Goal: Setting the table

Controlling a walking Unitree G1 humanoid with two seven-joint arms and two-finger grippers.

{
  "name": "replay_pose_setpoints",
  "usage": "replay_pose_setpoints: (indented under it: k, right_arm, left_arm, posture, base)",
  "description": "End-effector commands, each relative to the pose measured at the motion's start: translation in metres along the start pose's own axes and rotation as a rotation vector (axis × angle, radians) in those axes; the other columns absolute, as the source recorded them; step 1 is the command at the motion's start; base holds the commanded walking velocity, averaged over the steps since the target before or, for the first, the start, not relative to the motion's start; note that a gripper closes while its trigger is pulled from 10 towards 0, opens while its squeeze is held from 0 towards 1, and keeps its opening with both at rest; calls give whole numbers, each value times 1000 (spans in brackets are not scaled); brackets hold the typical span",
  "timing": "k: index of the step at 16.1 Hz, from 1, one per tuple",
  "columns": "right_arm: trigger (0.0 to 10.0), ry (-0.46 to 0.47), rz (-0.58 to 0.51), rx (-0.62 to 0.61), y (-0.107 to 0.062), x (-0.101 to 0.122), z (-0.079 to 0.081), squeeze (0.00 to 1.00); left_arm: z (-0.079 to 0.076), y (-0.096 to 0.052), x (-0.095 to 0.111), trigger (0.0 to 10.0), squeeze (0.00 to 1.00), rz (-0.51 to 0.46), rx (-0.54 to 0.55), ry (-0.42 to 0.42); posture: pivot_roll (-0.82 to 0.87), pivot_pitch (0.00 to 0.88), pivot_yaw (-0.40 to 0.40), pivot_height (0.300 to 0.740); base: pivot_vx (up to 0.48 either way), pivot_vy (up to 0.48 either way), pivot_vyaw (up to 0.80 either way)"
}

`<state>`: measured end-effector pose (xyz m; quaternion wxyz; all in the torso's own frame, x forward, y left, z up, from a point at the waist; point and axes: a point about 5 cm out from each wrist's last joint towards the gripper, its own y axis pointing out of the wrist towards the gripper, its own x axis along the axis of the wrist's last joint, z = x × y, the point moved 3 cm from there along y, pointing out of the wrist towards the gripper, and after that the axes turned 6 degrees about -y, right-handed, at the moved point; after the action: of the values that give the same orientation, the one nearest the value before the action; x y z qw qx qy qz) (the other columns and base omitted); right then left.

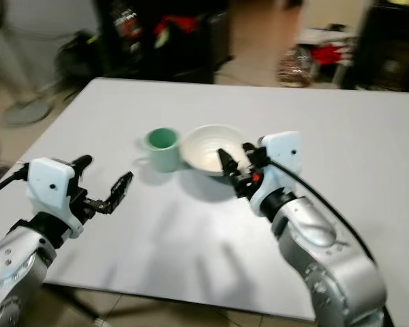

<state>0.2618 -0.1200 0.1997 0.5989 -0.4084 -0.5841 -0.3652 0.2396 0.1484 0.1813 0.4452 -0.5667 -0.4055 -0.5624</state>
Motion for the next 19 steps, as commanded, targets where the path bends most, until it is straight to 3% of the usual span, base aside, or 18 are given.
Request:
replay_pose_setpoints:
  k: [1, 5, 8, 19]
  right_arm:
    - [10000, 15, -28, 22, -3, -2, 6, 188]
    - [10000, 19, -8, 40, -9, -14, 12, 129]
    - [10000, 11, -19, 79, -9, -16, 18, 20]
    - [10000, 135, -56, 53, -8, -19, 16, 0]
  left_arm:
    - [1, -5, 4, 10000, 0, -4, 38, 13]
    - [-3, -11, -5, 10000, 0, 20, 85, -1]
    - [-2, -12, 1, 10000, 0, 3, 103, 18]
    - [2, -9, 3, 10000, 0, -7, 129, 19]
  posture:
    - [23, 0, 57, 740]
    - [30, 0, 46, 740]
    - [33, 0, 47, 740]
    - [36, 0, 56, 740]
  base:
    - [0, 0, 800]
    - [0, 0, 800]
    - [0, 0, 800]
    - [0, 0, 800]
